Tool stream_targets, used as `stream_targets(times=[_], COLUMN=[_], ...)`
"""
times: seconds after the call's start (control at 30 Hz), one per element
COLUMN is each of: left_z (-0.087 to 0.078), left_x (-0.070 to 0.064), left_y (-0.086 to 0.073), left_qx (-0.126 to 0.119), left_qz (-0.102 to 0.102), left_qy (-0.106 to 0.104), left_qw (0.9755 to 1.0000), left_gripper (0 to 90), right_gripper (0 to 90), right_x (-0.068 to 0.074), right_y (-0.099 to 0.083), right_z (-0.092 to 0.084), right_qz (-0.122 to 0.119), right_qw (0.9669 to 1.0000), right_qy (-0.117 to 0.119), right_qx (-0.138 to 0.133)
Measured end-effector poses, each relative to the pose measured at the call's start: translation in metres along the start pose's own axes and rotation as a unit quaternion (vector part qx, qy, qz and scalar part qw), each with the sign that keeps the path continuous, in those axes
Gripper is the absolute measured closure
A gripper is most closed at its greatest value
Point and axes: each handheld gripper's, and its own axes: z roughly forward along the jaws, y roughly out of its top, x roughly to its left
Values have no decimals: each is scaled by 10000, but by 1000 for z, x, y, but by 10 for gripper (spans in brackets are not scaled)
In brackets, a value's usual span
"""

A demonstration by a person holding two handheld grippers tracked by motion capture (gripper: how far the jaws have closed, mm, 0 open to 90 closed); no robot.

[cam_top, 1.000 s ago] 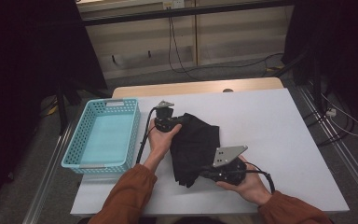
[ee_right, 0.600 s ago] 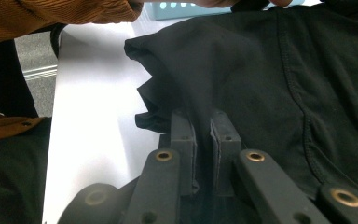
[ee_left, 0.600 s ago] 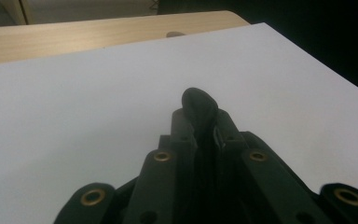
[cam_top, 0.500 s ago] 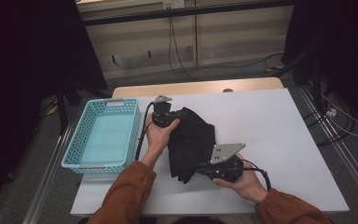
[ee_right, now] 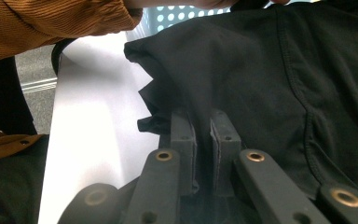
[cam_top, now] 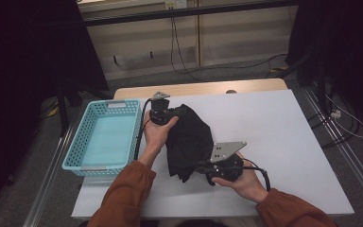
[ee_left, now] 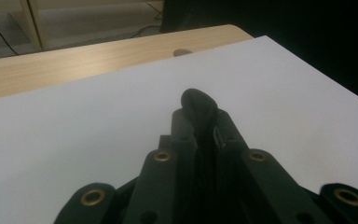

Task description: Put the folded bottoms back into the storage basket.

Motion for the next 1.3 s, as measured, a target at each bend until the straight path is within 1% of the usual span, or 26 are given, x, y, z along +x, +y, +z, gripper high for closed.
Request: stream_targets(times=[0.2, 0.23, 0.3, 0.43, 0.6, 0.77, 0.97, 1.03, 1.13, 1.3], left_z=[-7, -8, -10, -14, -17, -21, -27, -29, -32, -41], left_x=[4, 4, 5, 6, 9, 11, 14, 16, 17, 23], left_y=[6, 7, 9, 12, 15, 17, 20, 22, 24, 27], left_qx=[-56, -78, -68, -107, -130, -162, -182, -213, -216, -255], left_qz=[-1, -25, 5, -5, 2, -55, -18, -23, -15, -27], left_qy=[32, 41, 58, 77, 109, 139, 184, 195, 212, 293], left_qw=[10000, 10000, 10000, 9999, 9999, 9998, 9997, 9996, 9995, 9992], left_gripper=[820, 820, 820, 820, 820, 820, 820, 820, 819, 819], right_gripper=[829, 829, 829, 829, 829, 829, 829, 829, 829, 829], right_x=[-1, -1, -1, 0, 0, 0, -1, -1, -1, -3], right_y=[5, 6, 7, 11, 16, 21, 27, 29, 32, 41], right_z=[3, 3, 4, 6, 9, 13, 17, 18, 19, 19], right_qz=[-6, -17, -20, -55, -91, -98, -120, -162, -163, -283], right_qw=[10000, 10000, 10000, 9999, 9999, 9998, 9997, 9996, 9995, 9990], right_qy=[7, 12, 25, 43, 28, 87, 132, 138, 141, 170], right_qx=[-55, -61, -80, -132, -128, -146, -182, -197, -234, -317])
